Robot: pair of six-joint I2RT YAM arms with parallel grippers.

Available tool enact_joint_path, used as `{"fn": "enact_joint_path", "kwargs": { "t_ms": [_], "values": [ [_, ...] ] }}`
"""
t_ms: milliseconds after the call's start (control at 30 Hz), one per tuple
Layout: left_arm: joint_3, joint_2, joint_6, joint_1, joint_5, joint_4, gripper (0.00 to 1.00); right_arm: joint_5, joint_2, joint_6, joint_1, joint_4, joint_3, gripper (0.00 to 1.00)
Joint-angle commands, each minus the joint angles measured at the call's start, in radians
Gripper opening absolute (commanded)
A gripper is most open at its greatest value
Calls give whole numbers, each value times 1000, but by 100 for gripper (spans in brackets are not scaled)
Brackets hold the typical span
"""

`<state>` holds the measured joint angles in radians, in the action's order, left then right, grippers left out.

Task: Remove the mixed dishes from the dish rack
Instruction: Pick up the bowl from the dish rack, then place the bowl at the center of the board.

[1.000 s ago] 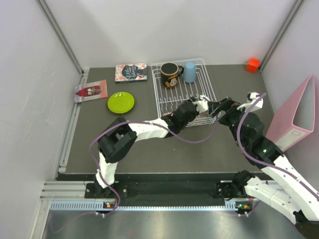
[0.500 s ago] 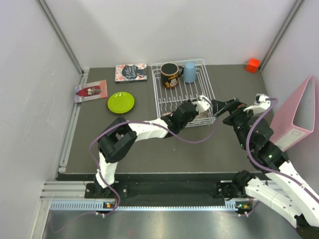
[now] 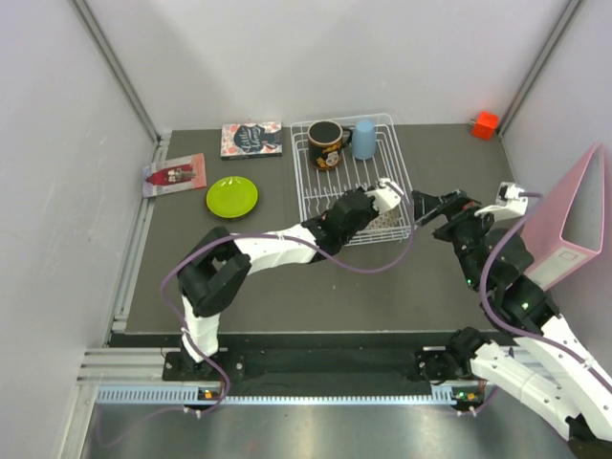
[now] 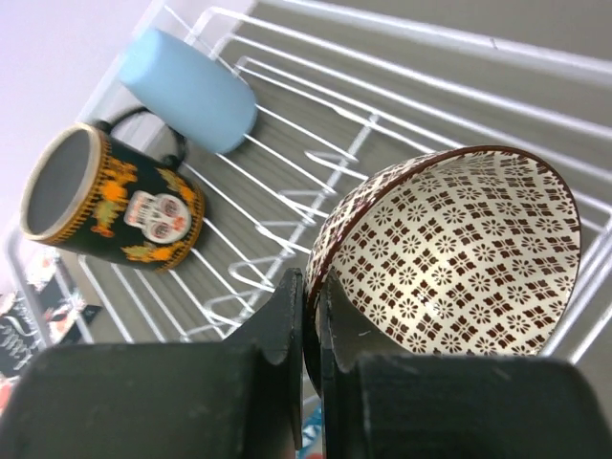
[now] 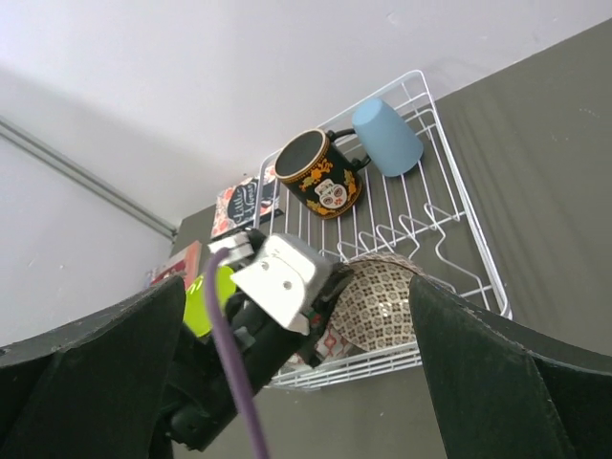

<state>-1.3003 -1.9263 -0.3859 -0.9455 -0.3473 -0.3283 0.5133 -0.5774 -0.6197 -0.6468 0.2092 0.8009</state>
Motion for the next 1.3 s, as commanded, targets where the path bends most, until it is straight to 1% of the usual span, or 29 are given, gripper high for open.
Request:
{"fn": "enact_joint_path", "kwargs": {
  "t_ms": [0, 200, 267, 367, 400, 433, 467, 500, 533, 567, 600, 633, 667, 700, 733, 767, 833, 900, 933, 967, 1033, 1067, 1100, 1167, 1267],
  "values": [
    [-77, 167, 51, -7, 62, -66, 0, 28, 27, 32, 10, -25, 76, 100],
    [-128, 231, 82, -15, 88, -15, 0, 62, 51, 60, 10, -7, 112, 100],
    [-152, 243, 119, -15, 80, 12, 0, 73, 50, 71, 10, 2, 119, 100],
    [-293, 234, 209, -13, 19, 212, 0, 116, 28, 78, 10, 70, 156, 100],
    [-421, 201, 235, -13, -39, 291, 0, 148, 4, 83, 10, 100, 193, 100],
    [-491, 179, 304, -6, -60, 474, 0, 168, -8, 90, 10, 148, 213, 100],
    [-561, 159, 346, 2, -65, 558, 0, 186, -22, 95, 10, 177, 234, 100],
    [-687, 123, 381, 14, -55, 634, 0, 209, -54, 98, 10, 196, 282, 98],
    [-729, 116, 501, 46, -18, 764, 0, 218, -70, 113, 10, 212, 303, 96],
    [-763, 115, 568, 71, 14, 814, 0, 228, -100, 115, 10, 252, 328, 92],
    [-840, 96, 646, 105, 62, 883, 0, 238, -114, 112, 10, 269, 374, 90],
    [-878, 83, 803, 190, 223, 996, 0, 238, -130, 109, 10, 286, 395, 89],
    [-901, 72, 879, 236, 305, 1037, 0, 238, -162, 106, 9, 315, 418, 90],
    [-892, 63, 939, 278, 415, 1052, 0, 225, -179, 101, 10, 332, 463, 92],
    [-872, 62, 1008, 333, 541, 1055, 0, 220, -196, 95, 10, 347, 486, 99],
    [-851, 64, 1022, 346, 565, 1066, 0, 214, -229, 87, 10, 383, 507, 100],
    [-801, 85, 1022, 347, 545, 1089, 0, 202, -259, 77, 10, 400, 557, 100],
    [-705, 125, 1041, 350, 564, 1072, 0, 164, -288, 72, 10, 412, 586, 100],
    [-674, 134, 1062, 353, 586, 1062, 0, 147, -295, 72, 12, 414, 592, 100],
    [-633, 141, 1071, 355, 644, 1054, 0, 128, -320, 71, 12, 415, 598, 100],
    [-616, 133, 1084, 353, 720, 1048, 0, 50, -354, 80, 10, 427, 621, 100],
    [-625, 122, 1081, 350, 757, 1058, 0, 19, -404, 83, 10, 444, 636, 100],
    [-637, 119, 1072, 341, 737, 1104, 0, -17, -432, 83, 10, 494, 676, 100],
    [-659, 133, 1032, 327, 687, 1135, 0, -47, -495, 98, 12, 518, 702, 100],
    [-653, 148, 1013, 323, 692, 1138, 0, -84, -542, 123, 13, 516, 713, 100]
  ]
}}
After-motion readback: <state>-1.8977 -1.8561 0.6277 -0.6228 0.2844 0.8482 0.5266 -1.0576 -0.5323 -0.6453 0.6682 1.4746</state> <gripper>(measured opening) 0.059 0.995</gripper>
